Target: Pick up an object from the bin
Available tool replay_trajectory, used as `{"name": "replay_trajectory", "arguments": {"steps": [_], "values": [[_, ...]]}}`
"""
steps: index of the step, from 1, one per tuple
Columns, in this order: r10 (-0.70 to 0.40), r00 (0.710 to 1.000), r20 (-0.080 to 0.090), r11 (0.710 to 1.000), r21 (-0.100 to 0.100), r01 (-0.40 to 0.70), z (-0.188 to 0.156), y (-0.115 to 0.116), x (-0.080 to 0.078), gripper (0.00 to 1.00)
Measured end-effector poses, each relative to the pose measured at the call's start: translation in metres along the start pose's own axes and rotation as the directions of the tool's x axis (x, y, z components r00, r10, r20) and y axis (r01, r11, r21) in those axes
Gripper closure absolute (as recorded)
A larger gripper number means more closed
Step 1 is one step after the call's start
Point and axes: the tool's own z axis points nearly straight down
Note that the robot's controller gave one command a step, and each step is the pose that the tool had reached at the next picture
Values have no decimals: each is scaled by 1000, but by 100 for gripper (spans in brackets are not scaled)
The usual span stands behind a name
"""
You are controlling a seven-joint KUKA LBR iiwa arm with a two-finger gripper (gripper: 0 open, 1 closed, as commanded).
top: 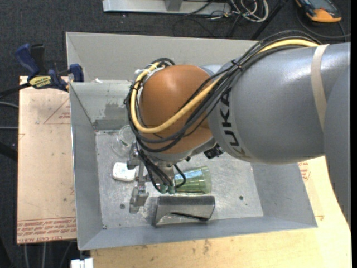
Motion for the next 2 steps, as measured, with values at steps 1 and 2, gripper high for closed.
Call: {"name": "replay_trajectory", "arguments": {"steps": [1, 2], "values": [[4, 1000, 8, 1000, -2, -4, -4, -1, -2, 0], [28, 1000, 12, 1000, -4, -28, 55, -31, -6, 0]]}}
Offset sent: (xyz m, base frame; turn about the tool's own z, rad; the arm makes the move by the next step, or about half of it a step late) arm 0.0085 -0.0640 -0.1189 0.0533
